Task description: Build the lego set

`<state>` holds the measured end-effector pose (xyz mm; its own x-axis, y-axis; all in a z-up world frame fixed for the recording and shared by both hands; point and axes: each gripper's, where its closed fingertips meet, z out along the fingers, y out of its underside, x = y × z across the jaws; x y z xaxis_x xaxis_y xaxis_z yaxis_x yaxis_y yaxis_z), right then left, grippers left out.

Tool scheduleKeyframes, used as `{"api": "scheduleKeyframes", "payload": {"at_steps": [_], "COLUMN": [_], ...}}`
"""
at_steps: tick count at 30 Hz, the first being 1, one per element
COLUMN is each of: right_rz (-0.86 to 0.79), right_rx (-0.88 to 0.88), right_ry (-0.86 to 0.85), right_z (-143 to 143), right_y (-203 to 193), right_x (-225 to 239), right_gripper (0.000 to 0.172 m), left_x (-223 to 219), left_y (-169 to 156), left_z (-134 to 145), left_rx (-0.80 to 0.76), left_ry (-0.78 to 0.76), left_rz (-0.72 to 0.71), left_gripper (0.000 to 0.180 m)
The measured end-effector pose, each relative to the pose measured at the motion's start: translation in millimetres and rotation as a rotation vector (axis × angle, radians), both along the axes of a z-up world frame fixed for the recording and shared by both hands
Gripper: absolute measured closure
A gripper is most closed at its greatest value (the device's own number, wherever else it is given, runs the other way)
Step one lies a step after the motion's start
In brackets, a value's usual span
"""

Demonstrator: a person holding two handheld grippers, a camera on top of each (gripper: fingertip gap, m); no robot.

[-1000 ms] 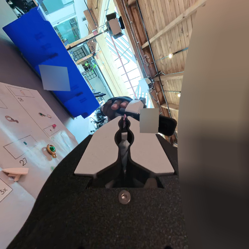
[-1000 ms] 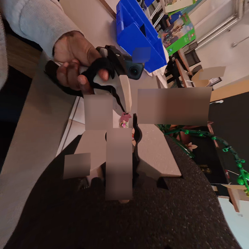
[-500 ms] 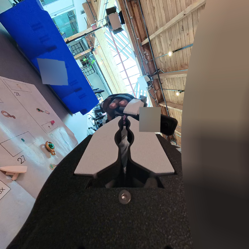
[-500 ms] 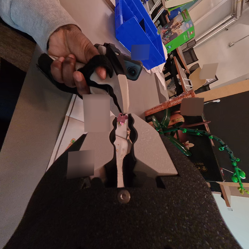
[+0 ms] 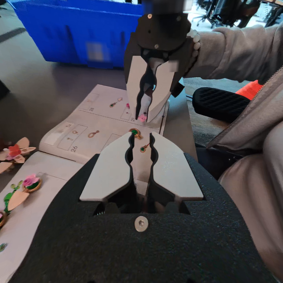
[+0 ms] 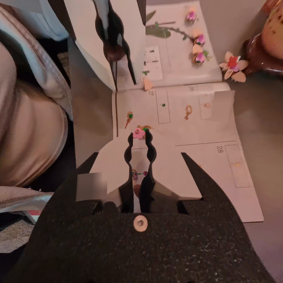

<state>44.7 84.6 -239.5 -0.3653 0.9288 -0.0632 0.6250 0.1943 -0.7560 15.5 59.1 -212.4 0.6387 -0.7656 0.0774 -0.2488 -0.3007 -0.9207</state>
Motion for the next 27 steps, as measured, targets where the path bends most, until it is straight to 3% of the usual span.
{"api": "scheduleKeyframes", "payload": {"at_steps": [5,16,20,27], "right_rz": [0.128,0.536,0.504,0.388], "right_rx": [0.043,0.048,0.124,0.163], "right_ry": [-0.035,-0.116,-0.169,-0.13], "right_z": [-12,-14,-21,-25], "right_y": [2,6,18,24], "right_x": [-2,-7,0,-7], "right_gripper": [0.157,0.157,0.158,0.158], "left_x": [7,0,-9,9], "left_y": [5,-1,-4,12], "left_z": [-9,-31,-46,-40], "left_rx": [-0.028,-0.124,-0.162,-0.132], "left_ry": [0.076,0.282,0.374,0.376], "left_rz": [-0.026,0.041,0.049,0.014], "left_gripper": [0.178,0.177,0.173,0.171]}}
